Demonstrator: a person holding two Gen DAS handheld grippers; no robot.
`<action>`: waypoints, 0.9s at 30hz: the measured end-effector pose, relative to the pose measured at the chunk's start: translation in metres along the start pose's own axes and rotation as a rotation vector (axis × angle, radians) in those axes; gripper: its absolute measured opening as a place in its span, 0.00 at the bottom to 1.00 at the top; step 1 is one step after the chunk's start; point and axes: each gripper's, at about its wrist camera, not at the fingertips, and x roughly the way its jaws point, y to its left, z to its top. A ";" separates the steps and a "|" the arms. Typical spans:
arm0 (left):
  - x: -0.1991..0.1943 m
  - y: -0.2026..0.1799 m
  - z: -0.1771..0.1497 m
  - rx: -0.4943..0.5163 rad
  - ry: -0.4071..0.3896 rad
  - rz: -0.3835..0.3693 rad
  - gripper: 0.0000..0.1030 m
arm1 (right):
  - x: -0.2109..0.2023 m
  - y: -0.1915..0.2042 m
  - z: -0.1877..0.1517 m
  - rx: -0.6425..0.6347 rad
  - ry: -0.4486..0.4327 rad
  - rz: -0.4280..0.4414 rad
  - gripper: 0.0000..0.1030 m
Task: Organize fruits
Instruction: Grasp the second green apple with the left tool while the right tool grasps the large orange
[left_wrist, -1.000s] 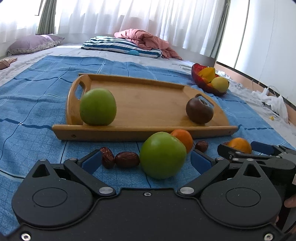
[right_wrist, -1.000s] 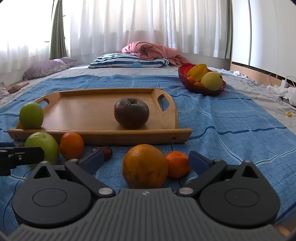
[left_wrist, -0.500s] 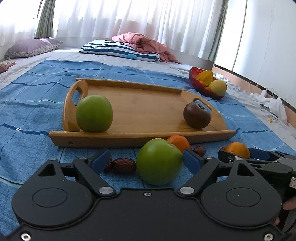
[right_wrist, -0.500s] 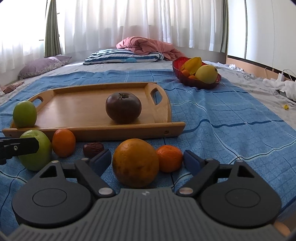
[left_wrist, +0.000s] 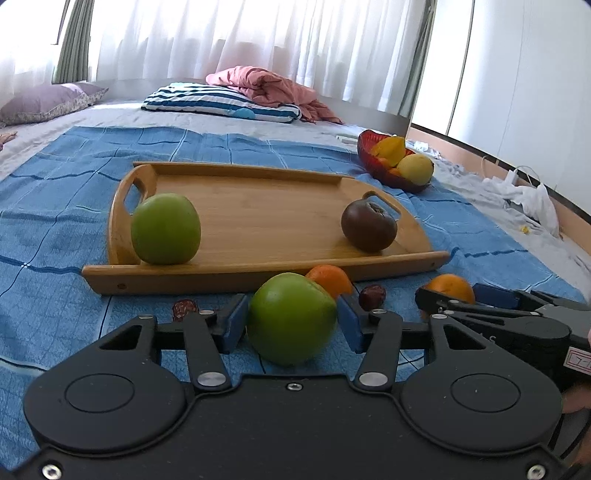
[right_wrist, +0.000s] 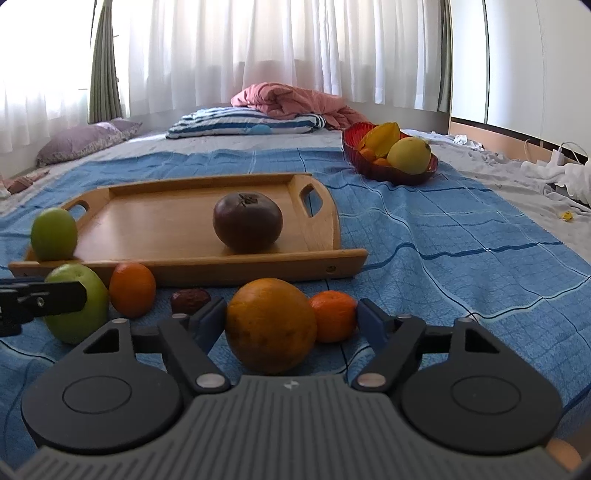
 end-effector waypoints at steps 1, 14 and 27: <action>-0.001 0.001 0.000 -0.004 0.001 0.000 0.48 | -0.003 0.001 0.001 -0.003 -0.011 0.004 0.61; -0.012 0.000 0.001 0.016 -0.030 0.017 0.34 | -0.003 0.004 0.004 0.004 -0.006 -0.008 0.67; -0.001 0.003 -0.006 0.022 -0.020 -0.032 0.50 | 0.010 0.007 -0.007 -0.012 0.074 -0.032 0.73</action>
